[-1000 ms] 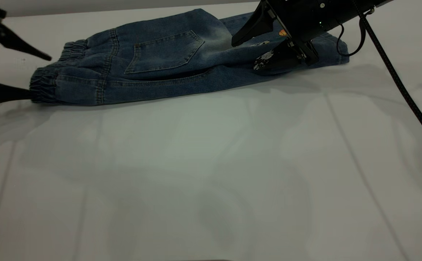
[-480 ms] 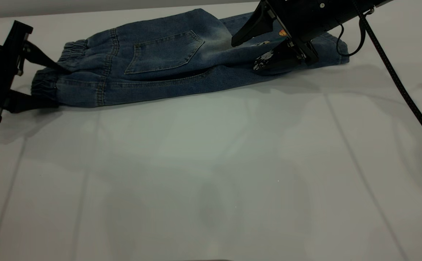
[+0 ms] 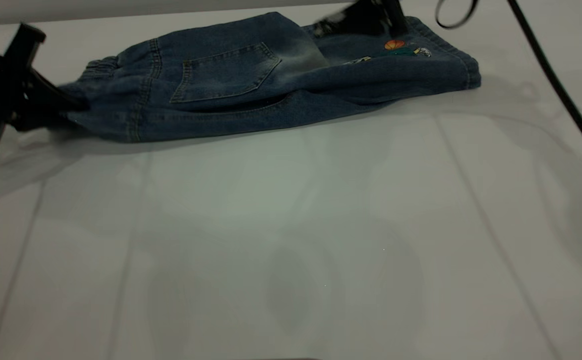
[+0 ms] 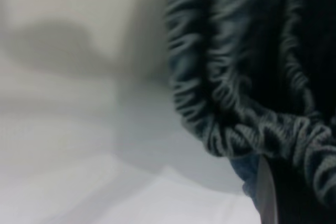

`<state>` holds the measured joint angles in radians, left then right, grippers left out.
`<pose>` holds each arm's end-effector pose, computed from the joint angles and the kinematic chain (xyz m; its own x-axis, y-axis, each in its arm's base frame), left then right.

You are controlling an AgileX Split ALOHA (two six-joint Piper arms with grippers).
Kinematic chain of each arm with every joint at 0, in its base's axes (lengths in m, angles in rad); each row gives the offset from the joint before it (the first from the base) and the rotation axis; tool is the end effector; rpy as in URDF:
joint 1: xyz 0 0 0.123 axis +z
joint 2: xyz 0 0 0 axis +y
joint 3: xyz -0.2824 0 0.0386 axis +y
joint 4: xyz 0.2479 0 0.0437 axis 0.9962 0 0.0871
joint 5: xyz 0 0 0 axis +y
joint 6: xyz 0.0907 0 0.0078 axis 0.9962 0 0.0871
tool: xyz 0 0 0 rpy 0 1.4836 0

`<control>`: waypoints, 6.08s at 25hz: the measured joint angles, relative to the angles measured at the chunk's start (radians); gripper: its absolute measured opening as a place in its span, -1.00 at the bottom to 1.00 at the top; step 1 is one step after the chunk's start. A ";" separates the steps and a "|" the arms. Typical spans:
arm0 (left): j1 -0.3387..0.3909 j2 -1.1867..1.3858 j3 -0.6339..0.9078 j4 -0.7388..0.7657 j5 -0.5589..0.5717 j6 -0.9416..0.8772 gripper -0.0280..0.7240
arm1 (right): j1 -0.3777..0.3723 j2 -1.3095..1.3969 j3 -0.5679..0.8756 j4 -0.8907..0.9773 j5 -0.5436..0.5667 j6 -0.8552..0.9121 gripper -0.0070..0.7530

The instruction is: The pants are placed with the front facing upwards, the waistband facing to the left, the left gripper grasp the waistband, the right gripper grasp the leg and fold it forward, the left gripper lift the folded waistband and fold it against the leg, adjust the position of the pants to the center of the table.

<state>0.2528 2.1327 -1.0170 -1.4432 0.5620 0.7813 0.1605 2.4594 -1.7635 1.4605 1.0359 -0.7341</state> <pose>0.3662 0.0448 0.0688 -0.7051 -0.7051 -0.0759 -0.5040 0.5736 -0.6457 0.4760 0.1560 0.1122 -0.9650 0.1501 -0.2152 -0.1388 0.4042 0.9041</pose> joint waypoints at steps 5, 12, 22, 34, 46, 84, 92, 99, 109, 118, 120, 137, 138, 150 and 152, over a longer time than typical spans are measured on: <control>-0.016 -0.132 0.003 0.017 0.006 0.048 -0.71 | 0.110 0.000 -0.028 -0.036 -0.200 0.028 0.21; -0.101 -0.338 0.008 0.103 0.009 0.067 -0.71 | 0.239 0.007 -0.028 -0.102 -0.387 0.043 0.21; -0.168 -0.550 0.012 0.178 0.015 0.098 -0.71 | 0.305 0.083 -0.062 -0.187 -0.324 0.052 0.21; -0.307 -0.568 0.012 0.202 -0.073 0.100 -0.71 | 0.259 0.106 -0.122 -0.549 -0.256 0.236 0.21; -0.529 -0.547 0.012 0.193 -0.235 0.120 -0.71 | 0.021 -0.079 -0.148 -0.623 -0.218 0.264 0.21; -0.660 -0.269 -0.318 0.278 -0.274 0.322 0.63 | -0.080 -0.292 -0.169 -0.691 -0.035 0.241 0.21; -0.540 -0.484 -0.318 0.283 -0.246 0.258 0.54 | 0.100 -0.252 -0.177 -0.912 -0.022 0.334 0.21; -0.537 -0.538 -0.318 0.284 -0.154 0.214 0.54 | 0.356 -0.112 -0.178 -1.438 -0.148 0.723 0.20; -0.537 -0.537 -0.318 0.287 -0.053 0.189 0.54 | 0.412 0.060 -0.183 -1.608 -0.200 0.928 0.20; -0.537 -0.537 -0.318 0.294 -0.020 0.189 0.54 | 0.407 0.063 -0.188 -1.451 -0.149 0.988 0.20; -0.537 -0.537 -0.318 0.297 -0.006 0.189 0.54 | 0.407 0.063 -0.188 -1.425 -0.128 1.084 0.20; -0.537 -0.537 -0.318 0.305 0.068 0.186 0.54 | 0.408 0.064 -0.219 -1.395 0.047 1.650 0.20; -0.537 -0.537 -0.318 0.305 0.068 0.186 0.54 | 0.408 0.065 -0.235 -1.397 0.073 1.626 0.20; -0.532 -0.593 -0.318 0.329 0.071 0.201 0.54 | 0.408 -0.019 -0.576 -1.353 0.194 1.147 0.20; -0.529 -0.634 -0.318 0.365 0.080 0.197 0.54 | 0.408 -0.080 -0.577 -1.318 0.199 1.047 0.20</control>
<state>-0.2759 1.4982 -1.3351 -1.0782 0.6418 0.9780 0.5681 2.3791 -2.3401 0.1427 1.2350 0.3133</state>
